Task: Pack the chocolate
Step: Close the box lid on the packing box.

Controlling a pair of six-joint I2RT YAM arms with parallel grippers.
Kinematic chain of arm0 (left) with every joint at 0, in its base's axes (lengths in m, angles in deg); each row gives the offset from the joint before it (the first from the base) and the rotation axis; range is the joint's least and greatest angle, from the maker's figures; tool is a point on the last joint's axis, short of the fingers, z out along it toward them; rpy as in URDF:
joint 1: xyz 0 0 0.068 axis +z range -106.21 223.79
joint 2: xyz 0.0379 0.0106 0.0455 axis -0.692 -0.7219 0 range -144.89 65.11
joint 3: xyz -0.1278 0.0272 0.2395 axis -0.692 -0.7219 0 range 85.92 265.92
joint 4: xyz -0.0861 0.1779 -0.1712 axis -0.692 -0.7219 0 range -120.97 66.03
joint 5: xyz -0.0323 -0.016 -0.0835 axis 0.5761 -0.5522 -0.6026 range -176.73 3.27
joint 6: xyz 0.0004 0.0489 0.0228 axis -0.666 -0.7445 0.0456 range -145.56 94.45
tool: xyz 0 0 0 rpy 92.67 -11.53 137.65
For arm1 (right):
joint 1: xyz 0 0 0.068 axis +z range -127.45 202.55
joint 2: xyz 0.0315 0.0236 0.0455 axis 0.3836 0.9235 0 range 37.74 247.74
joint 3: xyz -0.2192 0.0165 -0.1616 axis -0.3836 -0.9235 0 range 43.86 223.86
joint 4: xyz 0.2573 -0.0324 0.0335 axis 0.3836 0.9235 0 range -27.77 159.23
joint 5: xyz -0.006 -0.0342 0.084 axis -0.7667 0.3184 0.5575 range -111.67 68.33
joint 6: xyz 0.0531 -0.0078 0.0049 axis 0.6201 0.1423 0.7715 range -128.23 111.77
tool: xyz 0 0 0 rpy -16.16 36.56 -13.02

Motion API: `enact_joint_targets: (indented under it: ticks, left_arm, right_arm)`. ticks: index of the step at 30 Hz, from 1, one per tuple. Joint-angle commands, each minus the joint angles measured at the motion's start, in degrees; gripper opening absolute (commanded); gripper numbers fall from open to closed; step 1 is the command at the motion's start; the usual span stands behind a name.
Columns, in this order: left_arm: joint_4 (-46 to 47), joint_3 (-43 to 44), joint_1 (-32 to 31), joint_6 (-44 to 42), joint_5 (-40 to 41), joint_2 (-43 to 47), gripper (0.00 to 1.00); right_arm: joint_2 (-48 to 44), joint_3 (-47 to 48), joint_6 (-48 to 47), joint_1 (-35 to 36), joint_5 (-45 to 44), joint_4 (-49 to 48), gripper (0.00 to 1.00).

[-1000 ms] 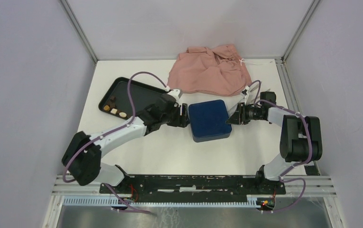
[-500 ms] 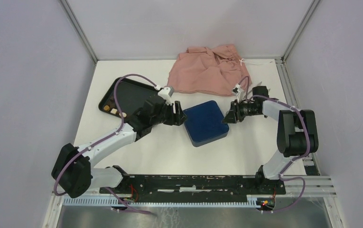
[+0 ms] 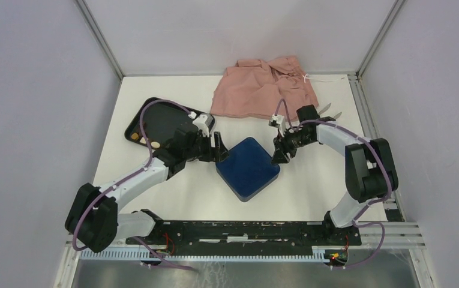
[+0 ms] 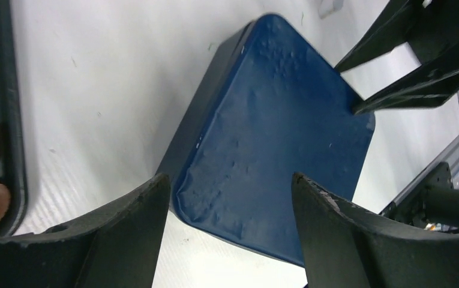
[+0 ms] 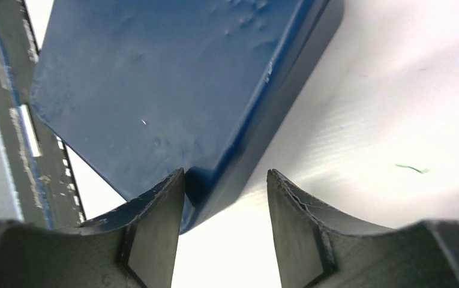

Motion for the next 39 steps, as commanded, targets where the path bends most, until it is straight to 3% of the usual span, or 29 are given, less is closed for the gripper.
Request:
enact_joint_targets:
  ticks: [1,5,11,15,18,21,24,31,35,39]
  left_arm:
    - [1.31,1.09,0.02,-2.67,-6.69,-3.88,0.77]
    - [0.01,2.52,-0.03,-3.01,-5.59,-8.17,0.70]
    - [-4.36,6.20,-0.05,-3.34,-1.83,-16.43,0.54]
    - [-3.36,5.21,-0.04,-2.13,-2.95,-18.49,0.47]
    - [-2.86,3.84,-0.03,-0.68,-3.26,-18.23,0.37]
    - [-1.96,1.71,-0.16,2.08,-4.12,-16.87,0.26]
    - [-1.21,-0.94,-0.77,5.31,-4.52,-14.72,0.21]
    - [-0.97,-3.64,-3.00,8.00,-2.47,-11.64,0.20]
    - [-0.96,-4.18,-3.39,8.20,-2.42,-11.21,0.20]
    - [-0.69,-4.91,-4.51,8.77,-2.33,-10.86,0.20]
  right_arm:
    - [-8.57,0.97,-5.53,-0.28,-8.02,0.07,0.61]
    - [-16.85,-1.56,-11.17,-0.35,-7.12,-0.78,0.64]
    - [-24.27,-9.05,-24.79,0.38,2.45,0.49,0.61]
    - [-25.54,-12.53,-26.53,2.93,-1.01,-2.46,0.59]
    - [-25.26,-12.25,-28.98,4.71,-3.28,-2.35,0.56]
    - [-26.60,-12.36,-34.68,6.90,-4.77,-3.23,0.47]
    - [-27.66,-10.86,-33.23,9.58,-9.80,-8.62,0.45]
    - [-17.20,1.76,-25.64,15.83,-17.66,-7.04,0.24]
    - [-10.10,2.86,-19.98,18.42,-21.74,-8.67,0.17]
    - [0.04,2.65,-16.68,21.29,-31.96,-8.17,0.13]
